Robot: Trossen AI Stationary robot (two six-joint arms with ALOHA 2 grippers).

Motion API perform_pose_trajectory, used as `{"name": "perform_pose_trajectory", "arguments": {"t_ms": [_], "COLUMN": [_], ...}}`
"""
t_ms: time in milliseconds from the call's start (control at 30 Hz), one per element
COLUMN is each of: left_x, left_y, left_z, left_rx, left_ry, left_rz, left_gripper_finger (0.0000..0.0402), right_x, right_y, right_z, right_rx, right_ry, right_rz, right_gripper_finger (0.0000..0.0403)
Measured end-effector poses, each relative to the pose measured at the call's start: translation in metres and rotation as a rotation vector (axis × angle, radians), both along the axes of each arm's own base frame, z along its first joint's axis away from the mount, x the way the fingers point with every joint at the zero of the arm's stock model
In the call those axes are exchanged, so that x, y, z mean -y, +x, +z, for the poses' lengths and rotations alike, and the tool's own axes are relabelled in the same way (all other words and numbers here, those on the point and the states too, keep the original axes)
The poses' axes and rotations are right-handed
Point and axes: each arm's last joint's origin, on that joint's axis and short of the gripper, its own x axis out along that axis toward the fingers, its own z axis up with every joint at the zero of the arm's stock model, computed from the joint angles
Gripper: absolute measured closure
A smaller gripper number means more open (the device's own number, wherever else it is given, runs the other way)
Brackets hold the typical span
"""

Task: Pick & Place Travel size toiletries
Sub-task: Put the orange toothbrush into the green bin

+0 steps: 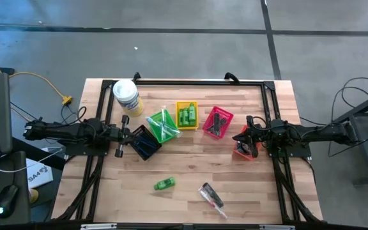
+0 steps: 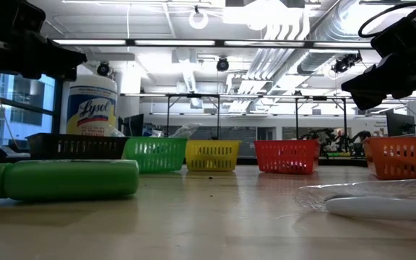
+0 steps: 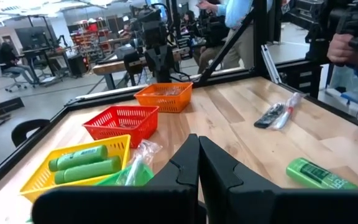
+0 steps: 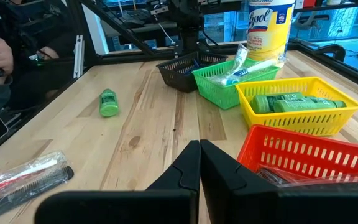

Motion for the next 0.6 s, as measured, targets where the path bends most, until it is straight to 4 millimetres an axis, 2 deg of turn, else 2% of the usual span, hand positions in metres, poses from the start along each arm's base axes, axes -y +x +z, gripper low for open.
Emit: {"name": "perform_pose_trajectory", "arguments": {"t_ms": [600], "left_x": [-0.0006], "left_y": [0.0002], "left_z": [-0.0023], "left_rx": [-0.019], "left_ry": [-0.010], "left_rz": [0.023], "left_gripper_finger": [0.0401], "right_x": [0.0000], "right_y": [0.0000], "right_z": [0.0000], "right_rx": [0.000], "right_ry": [-0.003], "right_rz": [0.000], "right_gripper_finger": [0.0401]}}
